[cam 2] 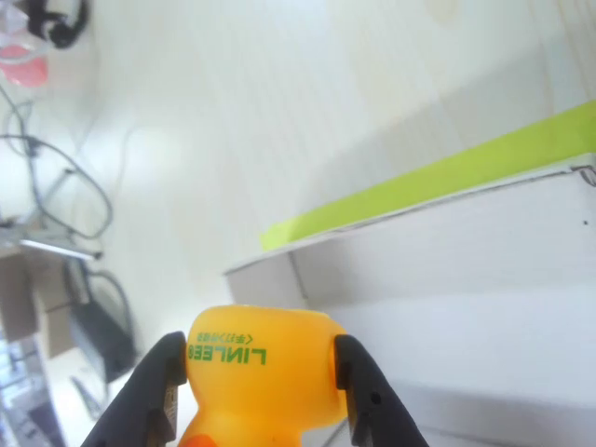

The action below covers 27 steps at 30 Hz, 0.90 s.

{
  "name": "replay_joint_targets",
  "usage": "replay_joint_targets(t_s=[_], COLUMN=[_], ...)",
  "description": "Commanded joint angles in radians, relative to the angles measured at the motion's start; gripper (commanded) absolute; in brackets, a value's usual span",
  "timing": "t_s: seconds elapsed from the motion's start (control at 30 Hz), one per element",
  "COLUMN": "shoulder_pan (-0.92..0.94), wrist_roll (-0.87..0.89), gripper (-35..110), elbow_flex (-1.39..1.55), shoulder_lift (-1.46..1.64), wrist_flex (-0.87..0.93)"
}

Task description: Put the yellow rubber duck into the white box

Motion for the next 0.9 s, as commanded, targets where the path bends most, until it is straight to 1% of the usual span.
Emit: replay_joint_targets(t_s=[0.0,0.27,0.57,0.77,0.87], shoulder_pan=[-0.005,-0.009,-0.009,-0.018,-0.043], wrist_roll=[-0.037,-0.063,-0.063,-0.064,-0.054], gripper=[22,23,34,33,31], elbow_flex=[0.06,0.137,0.137,0.14,0.14], shoulder_lift=[0.123,0.156,0.158,0.178,0.236], wrist_flex=[-0.066,-0.12,-0.12,-0.118,-0.078])
